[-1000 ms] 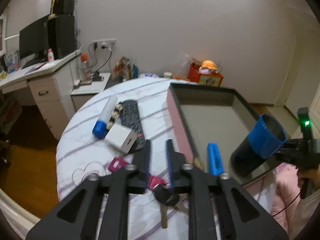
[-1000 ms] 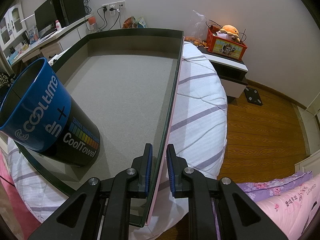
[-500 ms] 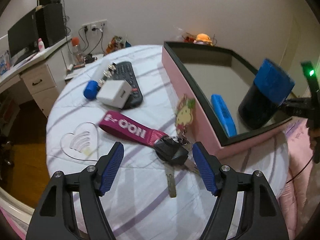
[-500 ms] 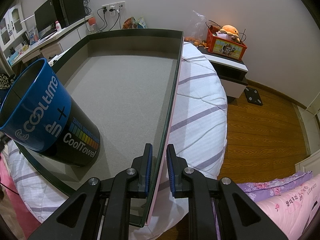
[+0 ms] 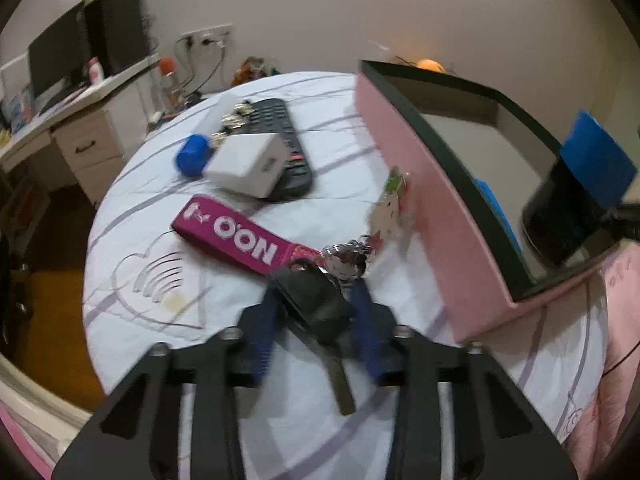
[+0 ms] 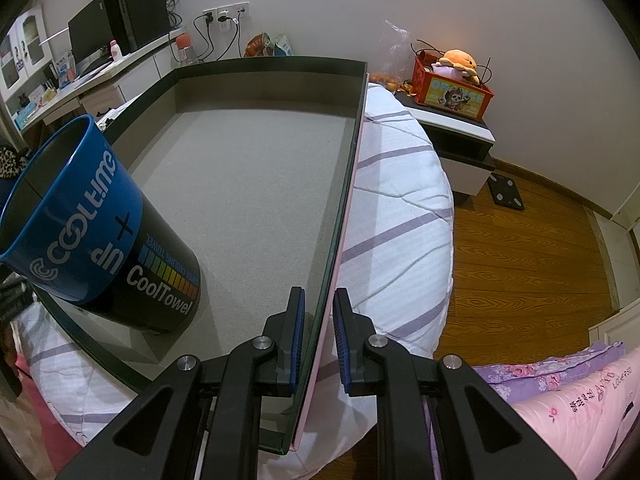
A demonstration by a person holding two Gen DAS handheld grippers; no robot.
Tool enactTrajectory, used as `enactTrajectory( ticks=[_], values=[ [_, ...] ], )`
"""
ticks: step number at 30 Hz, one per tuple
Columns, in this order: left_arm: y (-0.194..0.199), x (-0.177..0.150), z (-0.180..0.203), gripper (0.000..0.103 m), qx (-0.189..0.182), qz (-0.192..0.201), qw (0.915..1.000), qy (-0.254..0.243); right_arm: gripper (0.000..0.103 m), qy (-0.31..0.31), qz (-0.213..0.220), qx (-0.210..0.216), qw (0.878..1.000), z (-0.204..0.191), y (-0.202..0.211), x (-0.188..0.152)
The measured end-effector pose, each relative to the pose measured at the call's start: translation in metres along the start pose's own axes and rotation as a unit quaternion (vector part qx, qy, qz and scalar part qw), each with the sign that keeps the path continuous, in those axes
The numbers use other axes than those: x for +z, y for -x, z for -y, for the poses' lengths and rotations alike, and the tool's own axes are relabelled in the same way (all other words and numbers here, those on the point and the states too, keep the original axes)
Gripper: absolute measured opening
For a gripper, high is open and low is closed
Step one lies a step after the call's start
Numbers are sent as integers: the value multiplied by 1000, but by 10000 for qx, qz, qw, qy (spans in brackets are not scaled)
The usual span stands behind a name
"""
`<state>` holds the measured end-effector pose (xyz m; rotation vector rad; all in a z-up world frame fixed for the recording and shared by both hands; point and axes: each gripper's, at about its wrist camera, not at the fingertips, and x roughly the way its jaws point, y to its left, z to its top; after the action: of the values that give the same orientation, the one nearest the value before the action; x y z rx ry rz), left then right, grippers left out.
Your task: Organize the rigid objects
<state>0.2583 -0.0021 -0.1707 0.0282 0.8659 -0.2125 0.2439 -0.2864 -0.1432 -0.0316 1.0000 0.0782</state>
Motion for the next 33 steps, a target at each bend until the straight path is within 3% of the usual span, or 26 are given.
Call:
enactTrajectory(
  ticks=[3,8,12,23,33],
  values=[
    [0,0,-8,32,-192,-26,9997,172,16,1,-4,-1,10000,0,0,-1],
    [-4,1,-2,34,-31,76,9998,156,16,1,-4,1,10000,0,0,1],
    [0,0,-4,30,-84,172,9995,246,16,0,-4,2,10000,0,0,0],
    [53,17,-1,30,-203,1048,9940,257,16,-2,-4,4,10000,0,0,0],
    [83,44,30,30,-386,1433,9888,-164,16,3,-7,-1,10000,-1,0,1]
  ],
)
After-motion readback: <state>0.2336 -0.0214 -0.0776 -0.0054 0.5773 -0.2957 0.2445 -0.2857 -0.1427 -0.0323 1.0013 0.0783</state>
